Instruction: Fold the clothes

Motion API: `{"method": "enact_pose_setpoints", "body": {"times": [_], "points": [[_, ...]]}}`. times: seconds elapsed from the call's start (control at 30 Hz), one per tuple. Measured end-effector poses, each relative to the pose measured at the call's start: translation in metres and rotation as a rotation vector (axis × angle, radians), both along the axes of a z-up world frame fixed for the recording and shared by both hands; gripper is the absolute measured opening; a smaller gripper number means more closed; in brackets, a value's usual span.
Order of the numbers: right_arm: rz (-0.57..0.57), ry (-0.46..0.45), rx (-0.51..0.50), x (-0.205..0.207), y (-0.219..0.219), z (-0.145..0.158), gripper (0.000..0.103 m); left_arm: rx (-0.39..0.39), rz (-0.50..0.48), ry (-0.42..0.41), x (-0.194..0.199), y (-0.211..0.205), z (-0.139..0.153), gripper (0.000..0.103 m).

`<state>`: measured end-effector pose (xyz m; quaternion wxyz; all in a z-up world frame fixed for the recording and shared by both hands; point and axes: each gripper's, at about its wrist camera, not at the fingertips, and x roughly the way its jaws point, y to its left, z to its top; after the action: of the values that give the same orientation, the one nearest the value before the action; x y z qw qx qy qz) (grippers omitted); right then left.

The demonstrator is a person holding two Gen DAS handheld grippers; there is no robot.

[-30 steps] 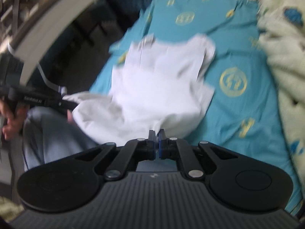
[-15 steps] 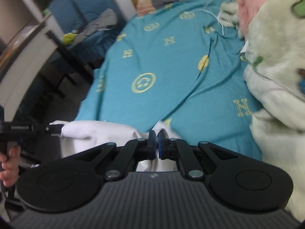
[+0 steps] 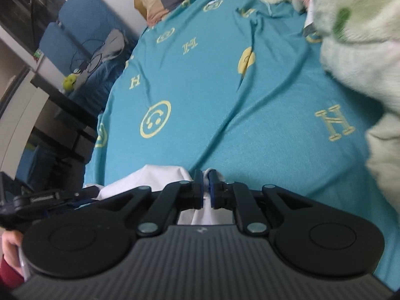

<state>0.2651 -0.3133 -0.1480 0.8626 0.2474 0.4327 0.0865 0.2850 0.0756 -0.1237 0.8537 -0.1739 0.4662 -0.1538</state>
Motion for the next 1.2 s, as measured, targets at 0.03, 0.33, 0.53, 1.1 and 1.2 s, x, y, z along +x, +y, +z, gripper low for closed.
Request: {"method": "enact_pose_setpoints", "body": {"times": [0.03, 0.33, 0.53, 1.1, 1.2], "points": [[0.002, -0.019, -0.007, -0.007, 0.001, 0.007, 0.011, 0.017, 0.005, -0.022, -0.008, 0.001, 0.005, 0.071], [-0.030, -0.084, 0.003, -0.069, 0.013, 0.025, 0.066, 0.149, 0.016, -0.059, -0.056, 0.002, 0.011, 0.071], [-0.028, -0.006, -0.066, -0.056, 0.020, -0.016, 0.066, 0.139, -0.001, -0.022, -0.048, 0.003, -0.014, 0.059], [0.001, -0.083, -0.172, -0.067, 0.040, -0.007, 0.008, 0.123, 0.069, -0.022, -0.072, -0.006, -0.001, 0.012], [0.002, -0.057, -0.190, -0.063, 0.042, -0.014, 0.008, 0.155, 0.082, -0.006, -0.069, -0.011, -0.011, 0.013]]}}
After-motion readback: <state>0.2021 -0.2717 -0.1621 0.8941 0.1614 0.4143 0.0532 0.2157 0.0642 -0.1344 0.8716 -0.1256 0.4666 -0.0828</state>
